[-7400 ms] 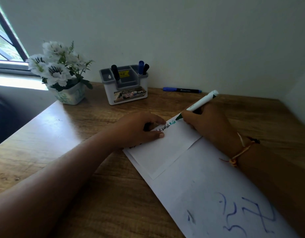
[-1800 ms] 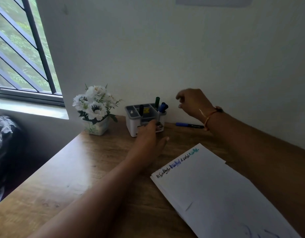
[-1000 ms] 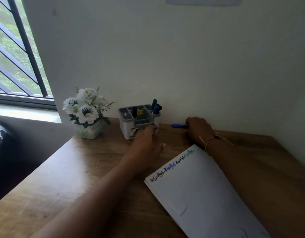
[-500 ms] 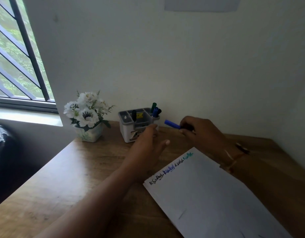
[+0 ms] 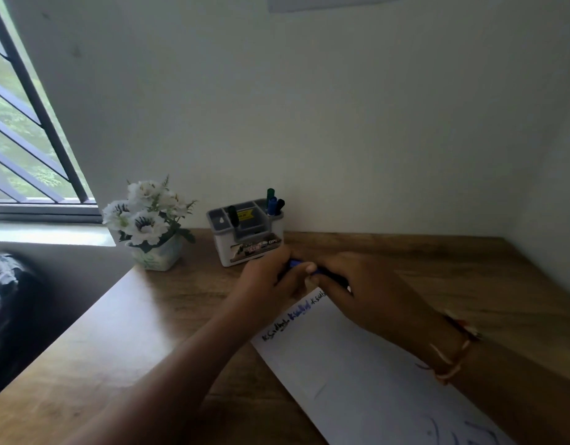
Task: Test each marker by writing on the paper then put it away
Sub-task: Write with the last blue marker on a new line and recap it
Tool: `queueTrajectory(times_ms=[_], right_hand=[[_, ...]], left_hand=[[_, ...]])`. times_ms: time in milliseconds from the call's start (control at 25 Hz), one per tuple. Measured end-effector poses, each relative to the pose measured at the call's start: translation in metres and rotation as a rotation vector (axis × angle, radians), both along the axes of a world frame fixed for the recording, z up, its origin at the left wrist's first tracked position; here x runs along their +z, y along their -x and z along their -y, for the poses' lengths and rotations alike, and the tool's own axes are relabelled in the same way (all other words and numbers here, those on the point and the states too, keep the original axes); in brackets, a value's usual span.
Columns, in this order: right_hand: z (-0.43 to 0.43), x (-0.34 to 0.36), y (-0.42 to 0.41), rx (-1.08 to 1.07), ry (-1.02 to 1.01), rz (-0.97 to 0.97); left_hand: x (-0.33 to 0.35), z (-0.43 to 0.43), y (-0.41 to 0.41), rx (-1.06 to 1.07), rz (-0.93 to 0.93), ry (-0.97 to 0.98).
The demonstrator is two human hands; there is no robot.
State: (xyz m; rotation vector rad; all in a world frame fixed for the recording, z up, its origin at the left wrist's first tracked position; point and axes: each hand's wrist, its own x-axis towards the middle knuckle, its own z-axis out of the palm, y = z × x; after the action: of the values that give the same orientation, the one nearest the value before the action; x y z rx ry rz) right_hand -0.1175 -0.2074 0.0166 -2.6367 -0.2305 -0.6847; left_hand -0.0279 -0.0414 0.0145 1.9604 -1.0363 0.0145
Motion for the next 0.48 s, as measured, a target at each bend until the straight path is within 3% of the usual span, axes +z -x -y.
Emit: queueTrajectory(times_ms=[320, 400, 480], right_hand=[[0.010, 0.003, 0.005, -0.030, -0.007, -0.113], [0.018, 0.010, 0.003, -0.071, -0.153, -0.250], [0.031, 0.015, 0.000, -0.107, -0.467, -0.339]], left_hand=[[-0.001, 0.001, -0.001, -0.002, -0.073, 0.003], [0.000, -0.003, -0.007, 0.040, -0.097, 0.068], [-0.002, -0.007, -0.016, 0.119, -0.132, 0.120]])
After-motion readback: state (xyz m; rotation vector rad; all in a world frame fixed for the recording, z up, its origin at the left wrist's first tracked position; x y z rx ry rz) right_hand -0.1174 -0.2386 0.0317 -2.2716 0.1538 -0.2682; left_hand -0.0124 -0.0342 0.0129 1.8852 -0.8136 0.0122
